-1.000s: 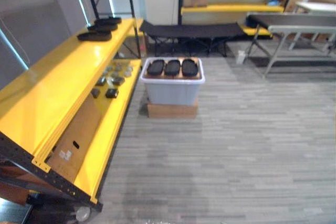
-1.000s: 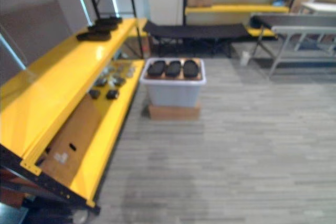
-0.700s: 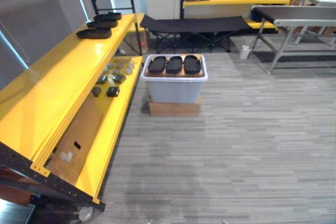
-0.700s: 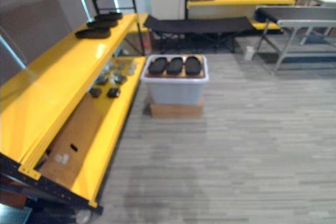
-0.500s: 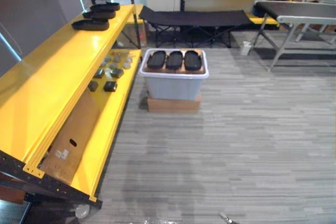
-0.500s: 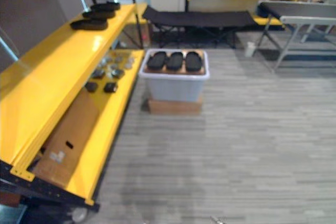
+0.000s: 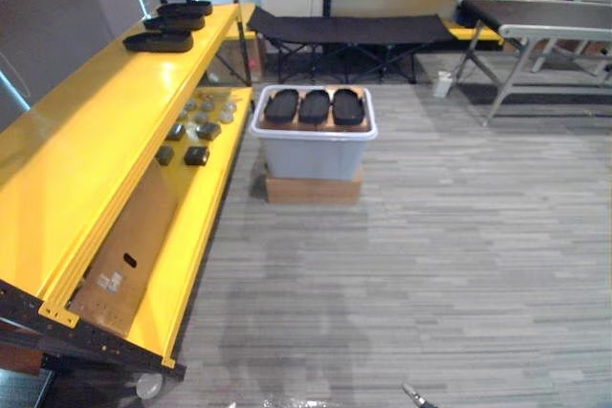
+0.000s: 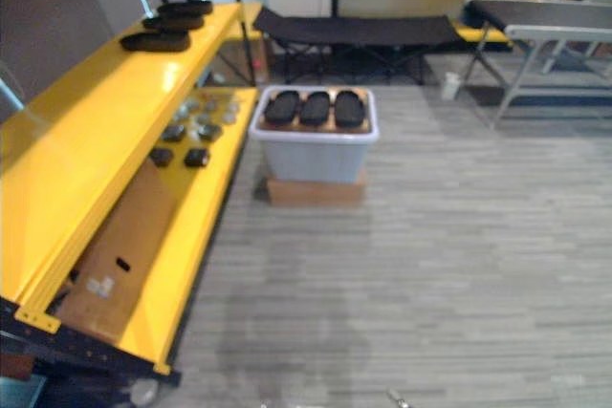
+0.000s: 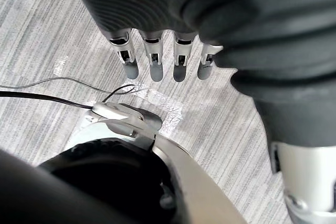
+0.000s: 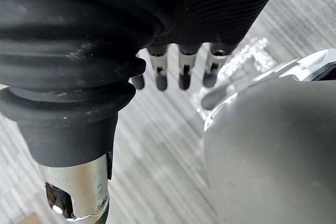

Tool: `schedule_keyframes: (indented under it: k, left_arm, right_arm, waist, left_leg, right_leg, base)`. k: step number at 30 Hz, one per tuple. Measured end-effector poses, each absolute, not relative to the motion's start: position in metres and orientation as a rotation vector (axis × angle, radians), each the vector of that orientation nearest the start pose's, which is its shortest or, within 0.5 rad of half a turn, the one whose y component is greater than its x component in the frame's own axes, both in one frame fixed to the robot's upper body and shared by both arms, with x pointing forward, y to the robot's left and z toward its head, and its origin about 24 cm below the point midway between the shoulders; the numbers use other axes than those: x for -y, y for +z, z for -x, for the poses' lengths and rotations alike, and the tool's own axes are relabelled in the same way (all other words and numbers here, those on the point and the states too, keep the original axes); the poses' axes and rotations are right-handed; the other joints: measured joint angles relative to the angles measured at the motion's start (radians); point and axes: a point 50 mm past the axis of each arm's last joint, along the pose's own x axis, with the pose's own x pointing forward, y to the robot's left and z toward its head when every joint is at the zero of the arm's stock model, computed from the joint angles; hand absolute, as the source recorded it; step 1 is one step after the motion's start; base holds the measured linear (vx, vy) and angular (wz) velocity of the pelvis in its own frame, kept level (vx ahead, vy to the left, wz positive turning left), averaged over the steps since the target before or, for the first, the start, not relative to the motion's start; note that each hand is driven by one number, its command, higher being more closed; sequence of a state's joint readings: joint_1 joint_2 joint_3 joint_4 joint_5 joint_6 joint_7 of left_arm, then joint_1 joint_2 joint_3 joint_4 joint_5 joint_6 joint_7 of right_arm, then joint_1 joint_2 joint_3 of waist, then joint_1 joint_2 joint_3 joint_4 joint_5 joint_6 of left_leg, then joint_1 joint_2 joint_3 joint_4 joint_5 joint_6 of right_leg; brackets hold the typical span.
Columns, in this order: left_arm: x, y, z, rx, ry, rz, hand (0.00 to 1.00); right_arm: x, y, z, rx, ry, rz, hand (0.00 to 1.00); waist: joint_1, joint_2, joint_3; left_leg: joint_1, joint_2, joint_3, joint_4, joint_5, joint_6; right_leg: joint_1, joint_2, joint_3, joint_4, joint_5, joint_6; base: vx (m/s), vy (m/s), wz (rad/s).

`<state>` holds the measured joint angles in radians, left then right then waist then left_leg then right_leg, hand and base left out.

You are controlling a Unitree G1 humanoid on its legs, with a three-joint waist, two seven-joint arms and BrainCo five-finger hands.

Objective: Walk over and take plastic housings, then place them on the shelf

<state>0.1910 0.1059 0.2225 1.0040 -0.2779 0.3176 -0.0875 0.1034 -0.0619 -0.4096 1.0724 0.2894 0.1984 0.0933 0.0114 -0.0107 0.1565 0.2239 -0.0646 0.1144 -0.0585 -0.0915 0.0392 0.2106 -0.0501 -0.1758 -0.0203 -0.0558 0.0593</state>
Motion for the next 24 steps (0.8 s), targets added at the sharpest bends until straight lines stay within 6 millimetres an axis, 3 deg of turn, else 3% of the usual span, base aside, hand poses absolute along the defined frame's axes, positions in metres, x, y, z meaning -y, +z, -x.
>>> schedule_keyframes:
  k: [3, 5, 8, 14, 18, 24]
  left_arm:
    - [-0.207, -0.168, -0.043, -1.365, 0.356, 0.394, 0.0]
    - [-0.208, -0.163, -0.072, -1.279, 0.324, 0.38, 0.0]
    - [-0.21, -0.156, -0.1, -1.191, 0.301, 0.365, 0.0]
    - [-0.208, -0.142, -0.136, -1.054, 0.306, 0.315, 0.0]
    - [-0.198, -0.134, -0.158, -0.974, 0.302, 0.309, 0.0]
    - [-0.184, -0.131, -0.17, -0.944, 0.257, 0.228, 0.0]
  right_arm:
    - [0.207, -0.168, -0.069, -1.207, -0.476, -0.527, 0.0]
    - [0.207, -0.163, -0.093, -1.149, -0.447, -0.524, 0.0]
    - [0.207, -0.154, -0.123, -1.059, -0.412, -0.513, 0.0]
    - [0.204, -0.144, -0.143, -0.971, -0.343, -0.465, 0.0]
    - [0.202, -0.14, -0.149, -0.935, -0.345, -0.483, 0.0]
    - [0.203, -0.139, -0.151, -0.93, -0.342, -0.45, 0.0]
  waist:
    - [0.0, -0.005, 0.022]
    - [0.002, -0.001, 0.091]
    - [0.012, 0.001, 0.18]
    - [0.032, 0.001, 0.231]
    - [0.043, -0.001, 0.234]
    - [0.047, -0.001, 0.234]
  left_leg:
    - [-0.073, -0.002, -0.01, 0.079, -0.021, -0.005]
    - [-0.179, 0.0, -0.019, 0.21, -0.062, 0.002]
    - [-0.282, 0.003, -0.023, 0.32, -0.095, 0.01]
    - [-0.41, 0.015, 0.003, 0.459, -0.168, 0.021]
    - [-0.455, 0.012, 0.01, 0.498, -0.172, 0.023]
    - [-0.44, 0.002, 0.033, 0.491, -0.172, 0.023]
  right_leg:
    - [-0.055, -0.012, -0.013, 0.063, -0.017, 0.001]
    - [-0.15, -0.029, -0.018, 0.181, -0.061, -0.004]
    - [-0.244, -0.042, -0.024, 0.284, -0.09, -0.007]
    - [-0.347, -0.073, -0.048, 0.408, -0.144, -0.003]
    - [-0.386, -0.084, -0.048, 0.435, -0.151, 0.007]
    - [-0.385, -0.1, -0.046, 0.448, -0.168, 0.012]
  base:
    - [-0.02, -0.012, 0.13]
    - [-0.1, -0.008, 0.19]
    - [-0.17, 0.008, 0.14]
    - [-0.09, 0.049, 0.15]
    - [0.04, 0.067, 0.05]
    - [0.07, 0.033, 0.0]
